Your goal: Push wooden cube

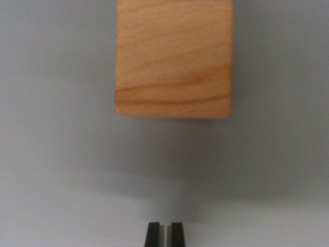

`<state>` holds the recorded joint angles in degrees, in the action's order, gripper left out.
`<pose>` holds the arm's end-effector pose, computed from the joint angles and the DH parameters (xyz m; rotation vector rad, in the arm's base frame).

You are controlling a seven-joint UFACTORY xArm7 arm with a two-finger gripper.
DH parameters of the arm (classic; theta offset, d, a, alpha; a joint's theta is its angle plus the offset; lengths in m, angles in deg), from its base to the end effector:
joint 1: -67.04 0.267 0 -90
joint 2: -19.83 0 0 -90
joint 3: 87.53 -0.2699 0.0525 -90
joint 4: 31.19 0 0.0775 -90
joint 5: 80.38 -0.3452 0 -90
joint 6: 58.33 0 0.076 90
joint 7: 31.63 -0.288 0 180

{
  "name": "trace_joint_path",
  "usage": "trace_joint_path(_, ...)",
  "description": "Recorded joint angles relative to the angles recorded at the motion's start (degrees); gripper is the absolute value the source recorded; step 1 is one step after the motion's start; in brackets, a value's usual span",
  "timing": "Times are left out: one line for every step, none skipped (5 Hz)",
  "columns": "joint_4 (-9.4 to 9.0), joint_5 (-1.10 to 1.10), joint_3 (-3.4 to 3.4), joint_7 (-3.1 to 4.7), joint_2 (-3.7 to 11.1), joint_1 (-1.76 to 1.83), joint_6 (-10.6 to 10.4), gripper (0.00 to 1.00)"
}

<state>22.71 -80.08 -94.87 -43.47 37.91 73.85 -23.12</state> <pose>0.4620 0.1243 -0.0131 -3.1024 -0.0590 -0.0073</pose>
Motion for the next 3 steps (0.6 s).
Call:
trace_joint_path(0.64, 0.02, 0.04, 0.04, 0.39, 0.00, 0.25, 1.00)
trace_joint_path(0.64, 0.02, 0.04, 0.04, 0.39, 0.00, 0.25, 1.00)
trace_joint_path(1.76, 0.06, 0.11, 0.12, 1.07, -0.01, 0.69, 1.00)
